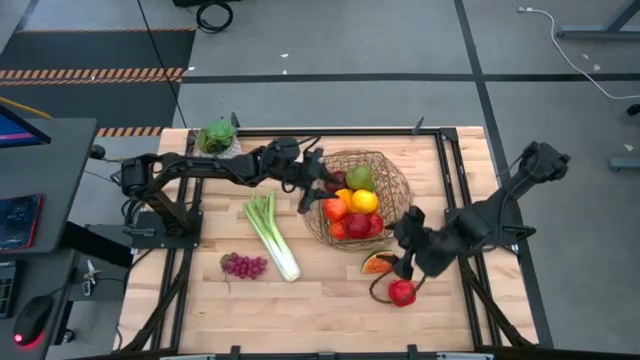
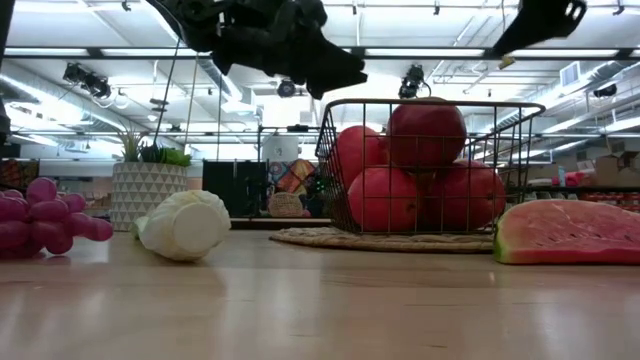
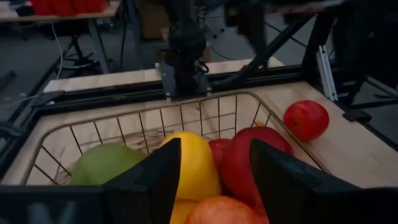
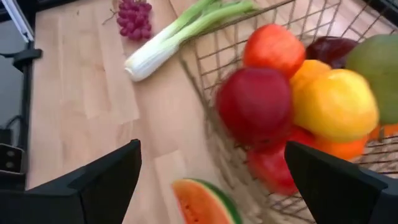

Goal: Build produce basket
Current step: Put the red apple into the brown wire basket

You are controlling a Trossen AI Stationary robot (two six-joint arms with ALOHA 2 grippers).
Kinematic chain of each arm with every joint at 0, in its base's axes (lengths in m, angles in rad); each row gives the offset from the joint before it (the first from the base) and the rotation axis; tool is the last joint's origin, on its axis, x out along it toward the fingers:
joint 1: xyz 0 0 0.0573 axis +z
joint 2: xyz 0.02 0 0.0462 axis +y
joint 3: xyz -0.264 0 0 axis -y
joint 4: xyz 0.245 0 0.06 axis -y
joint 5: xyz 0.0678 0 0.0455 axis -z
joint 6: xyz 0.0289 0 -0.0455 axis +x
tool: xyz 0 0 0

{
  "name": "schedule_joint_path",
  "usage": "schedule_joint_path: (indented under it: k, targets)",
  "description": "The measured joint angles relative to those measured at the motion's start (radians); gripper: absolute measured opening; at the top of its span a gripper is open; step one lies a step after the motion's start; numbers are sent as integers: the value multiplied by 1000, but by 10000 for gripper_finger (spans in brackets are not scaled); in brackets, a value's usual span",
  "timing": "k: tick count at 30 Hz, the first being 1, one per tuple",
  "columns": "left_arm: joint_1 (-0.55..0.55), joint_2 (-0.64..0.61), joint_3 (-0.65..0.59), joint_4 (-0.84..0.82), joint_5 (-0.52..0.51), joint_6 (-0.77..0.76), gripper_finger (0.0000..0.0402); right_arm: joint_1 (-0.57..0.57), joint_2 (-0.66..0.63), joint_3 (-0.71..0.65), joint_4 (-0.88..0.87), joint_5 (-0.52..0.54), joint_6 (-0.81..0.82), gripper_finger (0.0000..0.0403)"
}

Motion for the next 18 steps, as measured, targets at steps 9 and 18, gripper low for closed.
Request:
schedule_joint_path:
  k: [9,18]
  targets:
    - [4,4,0,-54,0,-24,194,30,248,251,-212,-111,190,399]
    - [3,-15,0,-148,72,-19,192,26,453,389,-479,-460,475,399]
